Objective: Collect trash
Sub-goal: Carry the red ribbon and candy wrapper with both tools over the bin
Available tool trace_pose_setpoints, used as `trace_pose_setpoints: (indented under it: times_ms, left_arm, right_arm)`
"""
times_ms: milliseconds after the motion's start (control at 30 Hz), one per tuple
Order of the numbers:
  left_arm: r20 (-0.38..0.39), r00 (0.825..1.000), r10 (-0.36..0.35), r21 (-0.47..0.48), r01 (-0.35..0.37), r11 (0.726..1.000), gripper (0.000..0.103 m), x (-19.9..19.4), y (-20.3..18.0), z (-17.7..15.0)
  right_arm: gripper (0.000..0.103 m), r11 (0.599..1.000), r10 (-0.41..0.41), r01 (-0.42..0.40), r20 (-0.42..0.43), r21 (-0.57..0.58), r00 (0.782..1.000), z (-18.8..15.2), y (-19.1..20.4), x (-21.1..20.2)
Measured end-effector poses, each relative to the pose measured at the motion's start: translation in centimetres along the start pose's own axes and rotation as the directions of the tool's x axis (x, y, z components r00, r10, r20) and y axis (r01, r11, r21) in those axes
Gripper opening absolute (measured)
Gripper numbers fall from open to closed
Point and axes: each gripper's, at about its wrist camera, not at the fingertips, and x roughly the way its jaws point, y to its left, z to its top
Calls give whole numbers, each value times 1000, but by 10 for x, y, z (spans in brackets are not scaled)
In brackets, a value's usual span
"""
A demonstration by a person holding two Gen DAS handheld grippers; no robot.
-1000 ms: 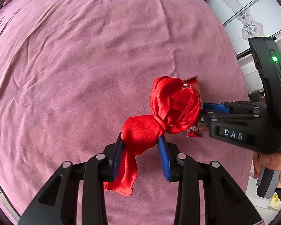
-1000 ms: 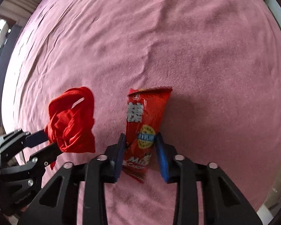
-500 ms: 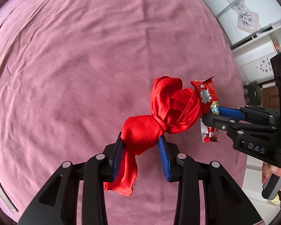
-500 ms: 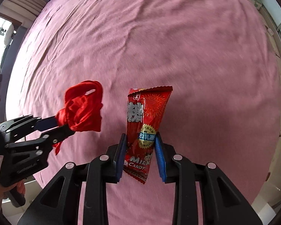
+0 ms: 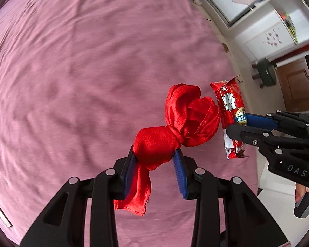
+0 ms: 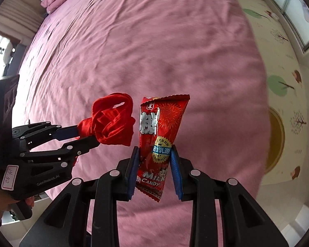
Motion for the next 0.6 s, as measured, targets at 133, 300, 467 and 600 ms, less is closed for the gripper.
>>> trace_pose_setpoints:
  times_ms: [133, 300, 467, 600]
  left_arm:
    - [-4, 1000, -18, 31, 19, 999, 35, 5, -46, -2]
    - [-13, 999, -35, 64, 35, 997, 35, 18, -102, 6]
    - [-21, 999, -46, 101, 48, 994, 35, 22, -139, 5]
    - [-36, 998, -55, 125, 59, 990, 35, 33, -171, 13]
  right_arm:
    - [29, 999, -2, 1, 17, 37, 1000, -20, -33, -19]
    - [29, 997, -8, 5, 39, 76, 999, -40, -74, -39]
    - [29, 994, -13, 7, 58, 114, 998, -55, -112, -55]
    - [29, 989, -19, 8, 72, 150, 997, -63, -147, -66]
